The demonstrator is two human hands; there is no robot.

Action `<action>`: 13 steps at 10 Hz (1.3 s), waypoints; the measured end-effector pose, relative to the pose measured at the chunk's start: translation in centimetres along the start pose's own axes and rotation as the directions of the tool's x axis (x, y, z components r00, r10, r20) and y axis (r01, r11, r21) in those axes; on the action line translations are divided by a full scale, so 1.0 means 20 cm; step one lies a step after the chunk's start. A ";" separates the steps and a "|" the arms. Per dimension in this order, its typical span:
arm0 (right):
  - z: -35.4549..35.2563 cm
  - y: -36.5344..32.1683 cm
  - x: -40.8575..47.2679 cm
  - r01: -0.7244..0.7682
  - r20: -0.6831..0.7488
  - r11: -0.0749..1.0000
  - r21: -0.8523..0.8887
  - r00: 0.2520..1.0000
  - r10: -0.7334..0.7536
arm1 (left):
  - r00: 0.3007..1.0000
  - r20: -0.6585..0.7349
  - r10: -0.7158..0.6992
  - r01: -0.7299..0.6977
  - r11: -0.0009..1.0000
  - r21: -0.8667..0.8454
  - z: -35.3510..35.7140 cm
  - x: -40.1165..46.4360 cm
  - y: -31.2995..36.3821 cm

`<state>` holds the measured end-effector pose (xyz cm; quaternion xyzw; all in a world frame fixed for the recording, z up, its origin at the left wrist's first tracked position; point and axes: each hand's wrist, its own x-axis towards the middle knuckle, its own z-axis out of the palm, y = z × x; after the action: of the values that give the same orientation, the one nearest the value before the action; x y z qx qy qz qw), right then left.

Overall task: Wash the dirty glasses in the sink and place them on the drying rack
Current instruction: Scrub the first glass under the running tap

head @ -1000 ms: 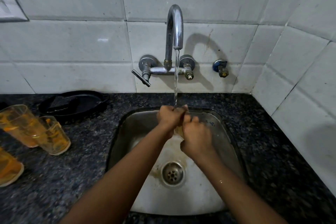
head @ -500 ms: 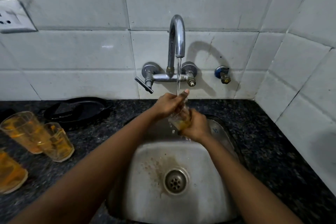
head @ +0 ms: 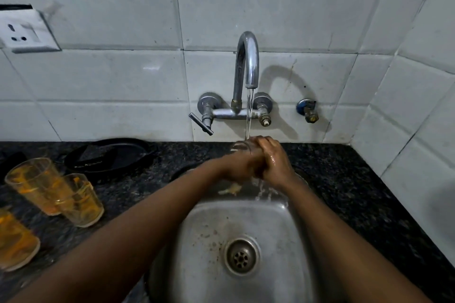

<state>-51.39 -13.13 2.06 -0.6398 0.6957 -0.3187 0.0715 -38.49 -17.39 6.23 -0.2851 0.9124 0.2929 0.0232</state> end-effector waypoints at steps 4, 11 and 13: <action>-0.13 0.01 0.00 0.167 0.020 0.631 -0.758 0.972 -0.234 | 0.893 0.033 -0.449 0.128 0.183 -0.975 0.15 -0.02 -0.13; -0.06 -0.01 -0.02 0.149 0.036 0.942 -0.302 0.989 -0.145 | 0.993 -0.051 0.105 -0.012 0.525 0.851 0.06 0.00 -0.08; -0.09 -0.02 -0.05 -0.057 0.051 0.981 -0.183 0.996 0.067 | 0.995 -0.100 -0.001 -0.061 0.793 -0.606 -0.05 -0.02 -0.03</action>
<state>-51.82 -11.53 3.48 -0.6304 0.7392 -0.2332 0.0426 -37.67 -18.13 6.83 -0.2766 0.7742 0.5570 -0.1179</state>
